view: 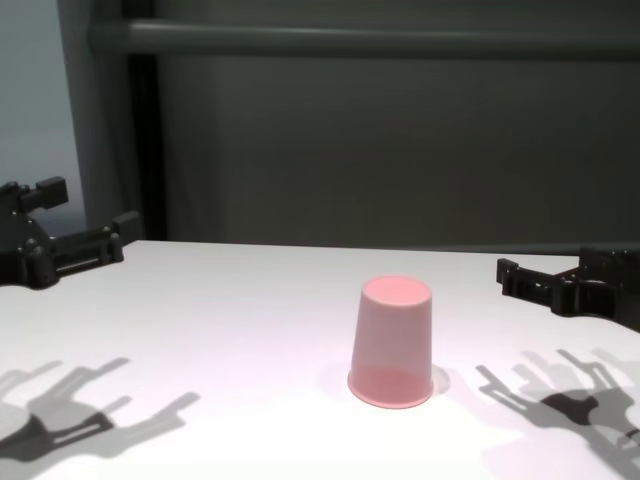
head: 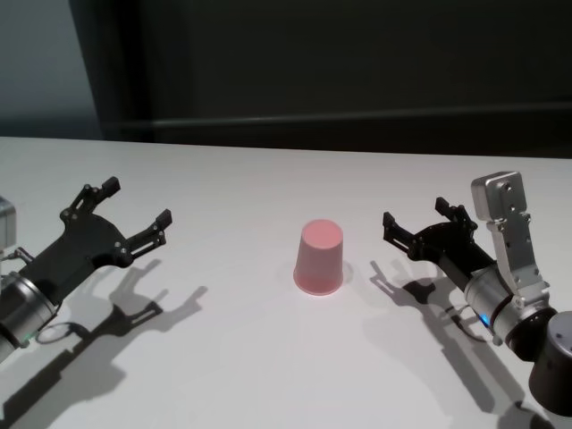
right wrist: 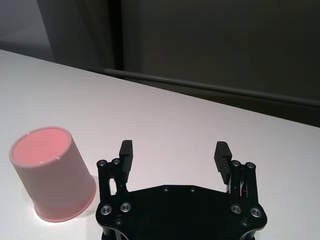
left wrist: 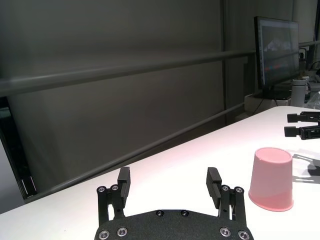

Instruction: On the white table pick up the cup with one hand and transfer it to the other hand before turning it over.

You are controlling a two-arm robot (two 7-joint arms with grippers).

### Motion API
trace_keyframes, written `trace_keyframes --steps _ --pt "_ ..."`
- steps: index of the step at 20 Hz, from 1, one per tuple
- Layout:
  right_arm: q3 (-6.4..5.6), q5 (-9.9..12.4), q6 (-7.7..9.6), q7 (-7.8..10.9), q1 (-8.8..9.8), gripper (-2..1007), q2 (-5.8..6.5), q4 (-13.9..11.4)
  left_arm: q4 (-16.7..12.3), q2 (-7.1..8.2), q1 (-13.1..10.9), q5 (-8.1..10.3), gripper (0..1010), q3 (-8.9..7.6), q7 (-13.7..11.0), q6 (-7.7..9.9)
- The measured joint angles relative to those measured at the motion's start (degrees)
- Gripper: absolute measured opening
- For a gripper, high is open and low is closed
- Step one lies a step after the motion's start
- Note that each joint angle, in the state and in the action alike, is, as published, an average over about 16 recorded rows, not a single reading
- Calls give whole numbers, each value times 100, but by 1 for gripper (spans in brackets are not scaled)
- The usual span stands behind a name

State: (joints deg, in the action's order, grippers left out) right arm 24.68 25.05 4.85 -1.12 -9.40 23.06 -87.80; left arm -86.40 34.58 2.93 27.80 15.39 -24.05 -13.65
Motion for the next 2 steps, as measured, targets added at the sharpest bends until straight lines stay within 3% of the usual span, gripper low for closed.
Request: trace_keyframes --steps 2 --pt "1 0 0 0 0 1002 0 0 0 0 0 0 1001 0 0 0"
